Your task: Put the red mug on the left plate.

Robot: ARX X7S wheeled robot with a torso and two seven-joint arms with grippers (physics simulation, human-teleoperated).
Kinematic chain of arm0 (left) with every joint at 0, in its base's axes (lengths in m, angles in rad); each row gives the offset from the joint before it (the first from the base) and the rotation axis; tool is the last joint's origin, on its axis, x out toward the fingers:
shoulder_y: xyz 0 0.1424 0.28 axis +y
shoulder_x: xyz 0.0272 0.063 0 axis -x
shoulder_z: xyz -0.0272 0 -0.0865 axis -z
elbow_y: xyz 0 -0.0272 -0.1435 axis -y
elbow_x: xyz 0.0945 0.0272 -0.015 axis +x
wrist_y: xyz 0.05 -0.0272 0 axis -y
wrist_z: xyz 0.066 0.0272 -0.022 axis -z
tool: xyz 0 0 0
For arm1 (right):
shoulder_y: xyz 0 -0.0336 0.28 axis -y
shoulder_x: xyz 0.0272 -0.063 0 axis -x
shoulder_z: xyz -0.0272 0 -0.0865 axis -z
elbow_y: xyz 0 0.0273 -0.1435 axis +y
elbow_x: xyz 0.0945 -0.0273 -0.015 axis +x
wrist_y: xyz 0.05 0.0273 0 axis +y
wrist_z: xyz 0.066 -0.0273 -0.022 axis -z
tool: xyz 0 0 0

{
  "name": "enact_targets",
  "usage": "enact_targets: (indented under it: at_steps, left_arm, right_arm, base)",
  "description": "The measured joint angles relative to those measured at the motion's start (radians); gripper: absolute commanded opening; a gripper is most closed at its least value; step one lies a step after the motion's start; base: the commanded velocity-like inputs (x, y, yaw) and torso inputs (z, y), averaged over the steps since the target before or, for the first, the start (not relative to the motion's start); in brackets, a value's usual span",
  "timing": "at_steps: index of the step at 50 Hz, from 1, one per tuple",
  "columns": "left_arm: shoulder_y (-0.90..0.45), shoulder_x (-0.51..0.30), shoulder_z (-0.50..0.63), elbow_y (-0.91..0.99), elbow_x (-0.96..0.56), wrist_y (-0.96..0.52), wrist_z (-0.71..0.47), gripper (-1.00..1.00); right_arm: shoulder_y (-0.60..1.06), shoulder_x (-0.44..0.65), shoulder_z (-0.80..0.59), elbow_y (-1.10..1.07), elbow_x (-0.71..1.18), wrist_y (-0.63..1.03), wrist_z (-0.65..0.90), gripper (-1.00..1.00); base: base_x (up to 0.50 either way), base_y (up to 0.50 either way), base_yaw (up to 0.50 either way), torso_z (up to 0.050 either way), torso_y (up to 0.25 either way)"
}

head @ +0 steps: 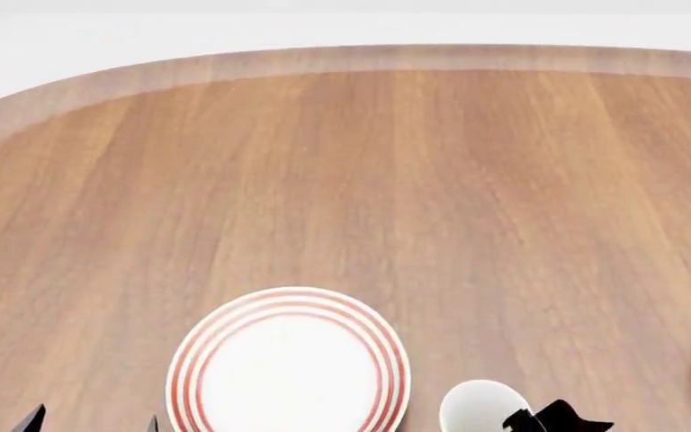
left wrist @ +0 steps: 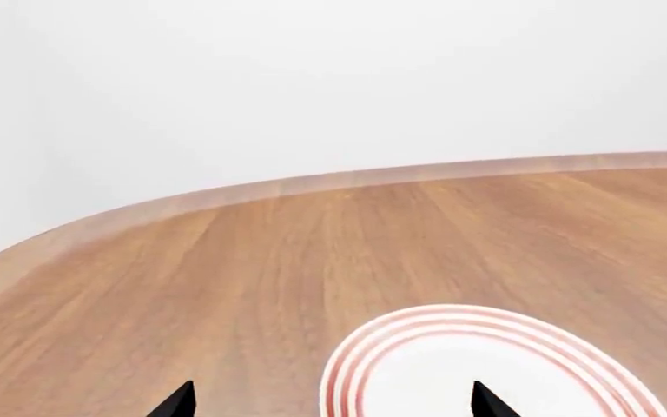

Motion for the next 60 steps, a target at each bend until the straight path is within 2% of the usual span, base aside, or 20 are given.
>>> enact_targets:
  at_steps: [60]
  left_arm:
    - [0.001,-0.033,0.023,0.012,-0.028,0.007,-0.037,1.0]
  right_arm:
    - [0.288,0.004,-0.041,0.56,0.044,-0.157,0.093,1.0]
  base:
    - [0.0,0.0,0.0,0.0,0.0]
